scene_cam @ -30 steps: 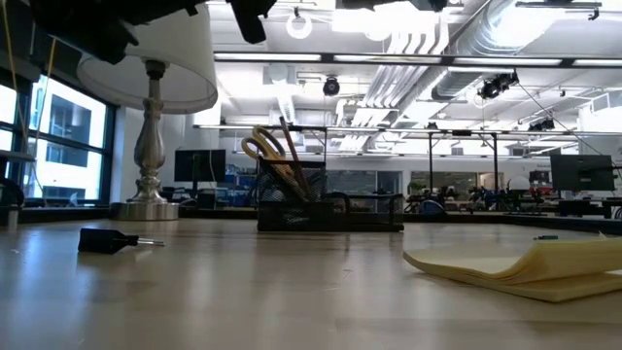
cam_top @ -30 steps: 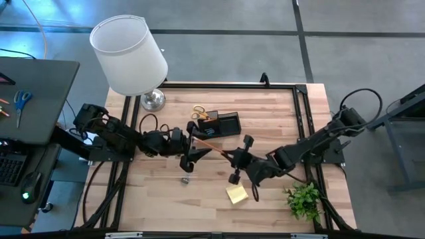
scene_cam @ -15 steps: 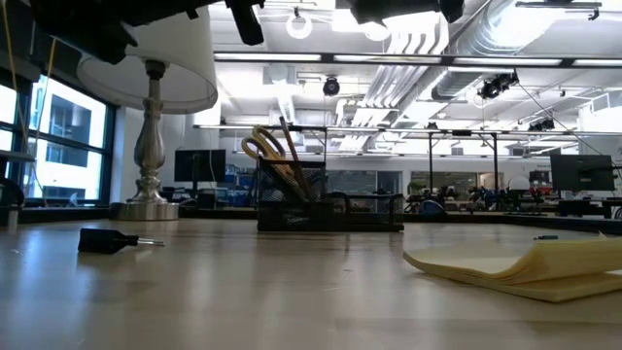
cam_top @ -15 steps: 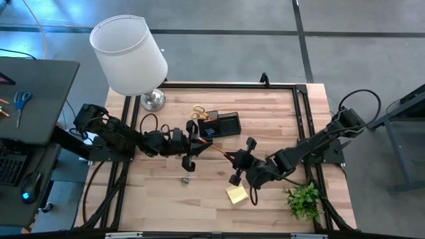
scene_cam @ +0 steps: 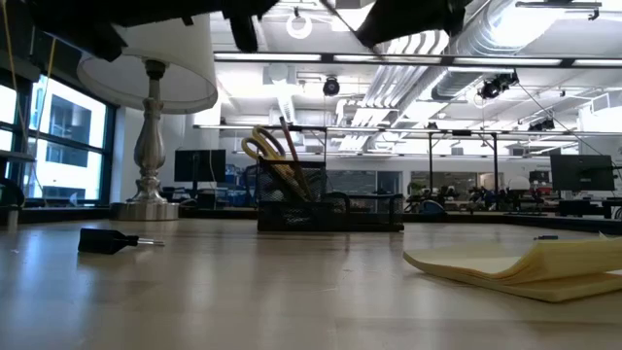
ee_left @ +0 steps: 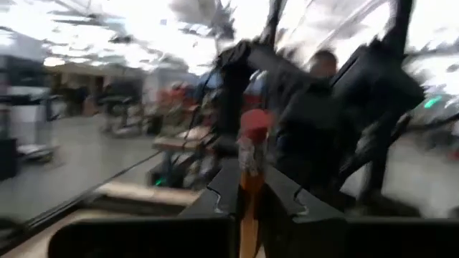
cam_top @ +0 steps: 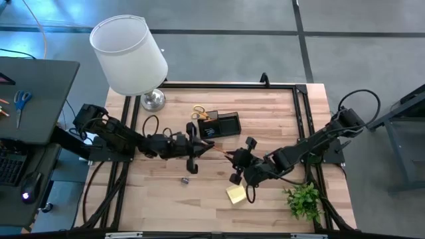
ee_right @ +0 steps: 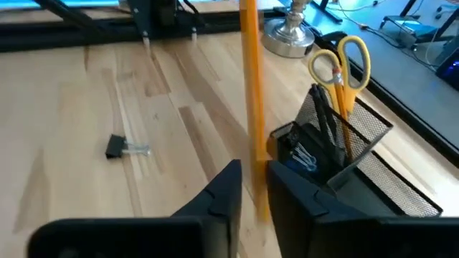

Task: Pick and place office supplies into organizer
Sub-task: Put the orange pencil into the black desk organizer

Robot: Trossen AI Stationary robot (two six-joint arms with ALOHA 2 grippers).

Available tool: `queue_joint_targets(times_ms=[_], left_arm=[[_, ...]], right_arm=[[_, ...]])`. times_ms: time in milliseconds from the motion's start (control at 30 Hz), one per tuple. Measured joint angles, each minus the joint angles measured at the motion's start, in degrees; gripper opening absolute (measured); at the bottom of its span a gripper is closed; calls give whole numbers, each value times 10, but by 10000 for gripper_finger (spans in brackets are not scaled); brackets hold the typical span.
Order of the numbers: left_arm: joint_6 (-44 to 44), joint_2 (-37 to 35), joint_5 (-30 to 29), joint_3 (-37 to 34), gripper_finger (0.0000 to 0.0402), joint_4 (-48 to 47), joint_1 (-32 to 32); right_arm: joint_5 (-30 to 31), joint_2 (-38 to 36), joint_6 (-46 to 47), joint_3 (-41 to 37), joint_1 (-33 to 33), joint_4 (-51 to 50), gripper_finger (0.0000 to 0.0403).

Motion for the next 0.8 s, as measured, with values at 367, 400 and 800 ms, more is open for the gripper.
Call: queue_joint_targets(times_ms=[367, 400, 800], left_arm=[[121, -46, -114, 0, 4, -79, 3], [140, -54, -136, 0, 3, -94, 3], [110, -75, -124, 0, 2, -215, 116]], right_arm=[[-55, 8, 66, 0, 4, -54, 159], [-59, 10, 74, 0, 4, -52, 165], [-57, 32, 128, 0, 27, -36, 188]])
